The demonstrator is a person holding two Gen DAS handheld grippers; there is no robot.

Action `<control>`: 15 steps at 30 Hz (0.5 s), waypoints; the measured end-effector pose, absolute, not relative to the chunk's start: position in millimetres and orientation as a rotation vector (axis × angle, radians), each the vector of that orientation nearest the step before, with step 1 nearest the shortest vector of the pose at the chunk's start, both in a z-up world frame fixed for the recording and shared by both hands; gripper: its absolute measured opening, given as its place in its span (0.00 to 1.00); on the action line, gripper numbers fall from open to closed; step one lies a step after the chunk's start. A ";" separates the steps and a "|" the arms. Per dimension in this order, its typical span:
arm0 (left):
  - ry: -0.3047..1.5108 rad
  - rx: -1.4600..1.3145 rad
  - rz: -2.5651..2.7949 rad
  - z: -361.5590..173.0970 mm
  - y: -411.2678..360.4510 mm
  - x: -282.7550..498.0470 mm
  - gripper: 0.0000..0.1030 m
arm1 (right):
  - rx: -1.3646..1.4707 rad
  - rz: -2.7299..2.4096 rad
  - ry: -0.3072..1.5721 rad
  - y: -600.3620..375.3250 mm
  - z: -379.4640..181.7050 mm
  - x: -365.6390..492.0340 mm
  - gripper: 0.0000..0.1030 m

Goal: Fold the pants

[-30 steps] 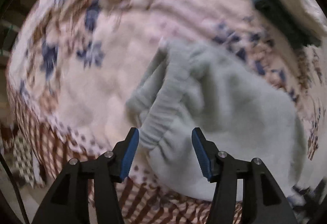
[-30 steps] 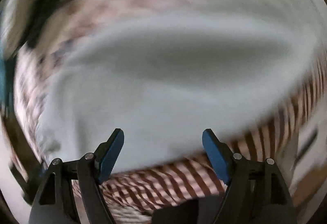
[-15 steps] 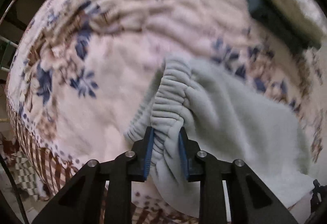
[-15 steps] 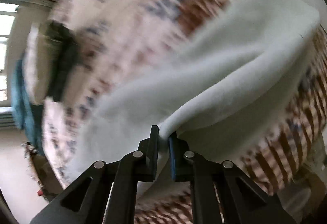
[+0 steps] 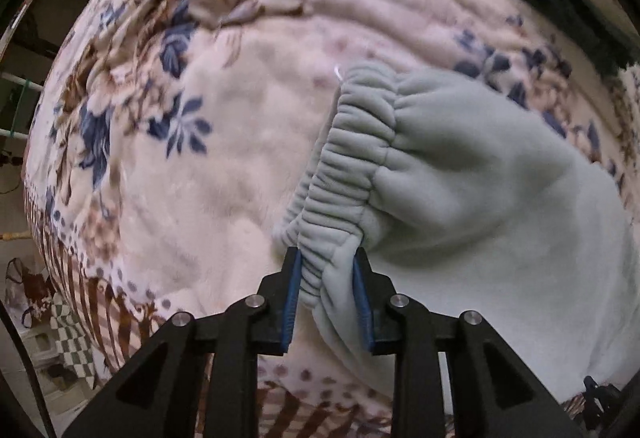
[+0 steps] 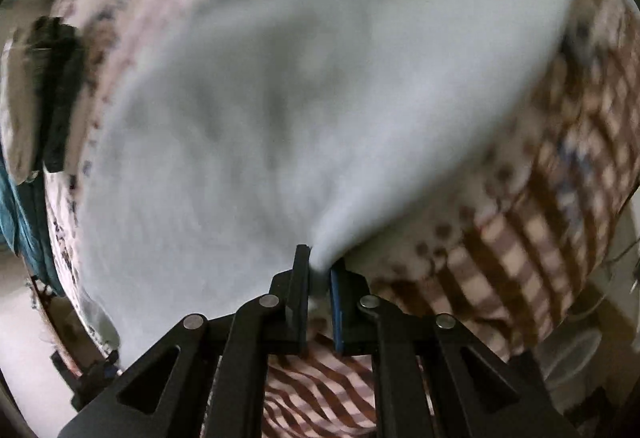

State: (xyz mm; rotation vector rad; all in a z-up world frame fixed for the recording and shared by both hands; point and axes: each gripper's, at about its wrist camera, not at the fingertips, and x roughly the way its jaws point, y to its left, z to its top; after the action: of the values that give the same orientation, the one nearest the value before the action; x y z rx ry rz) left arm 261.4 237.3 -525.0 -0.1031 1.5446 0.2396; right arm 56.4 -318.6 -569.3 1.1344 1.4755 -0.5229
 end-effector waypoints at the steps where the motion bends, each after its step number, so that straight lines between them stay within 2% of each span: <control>1: 1.540 -0.095 0.241 -522.2 235.9 261.0 0.26 | 1.166 -0.508 1.480 -320.3 -573.8 54.5 0.28; 3: 1.516 -0.033 0.262 -507.4 224.8 257.9 0.32 | 1.220 -0.452 1.483 -323.1 -573.5 51.1 0.53; 4: 1.495 -0.010 0.265 -498.4 218.1 255.5 0.34 | 1.228 -0.426 1.470 -324.9 -567.7 49.5 0.74; 5: 1.458 0.029 0.266 -486.2 208.5 251.9 0.41 | 1.233 -0.409 1.447 -327.5 -560.8 47.3 0.78; 8: 1.383 0.174 0.279 -456.6 174.6 243.3 0.78 | 1.204 -0.394 1.386 -346.7 -528.8 38.4 0.78; 12: 1.338 0.105 0.248 -432.7 129.3 236.4 0.79 | 1.140 -0.529 1.267 -402.4 -488.2 20.7 0.78; 15: 1.338 0.048 0.194 -437.8 84.6 238.6 0.79 | 1.109 -0.715 1.147 -469.4 -470.8 -2.9 0.78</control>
State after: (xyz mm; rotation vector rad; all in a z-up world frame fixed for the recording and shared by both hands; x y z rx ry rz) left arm 238.6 84.6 -437.8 0.0480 1.3383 0.1942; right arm -2.9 -469.4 -470.8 1.1086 1.1468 -0.7147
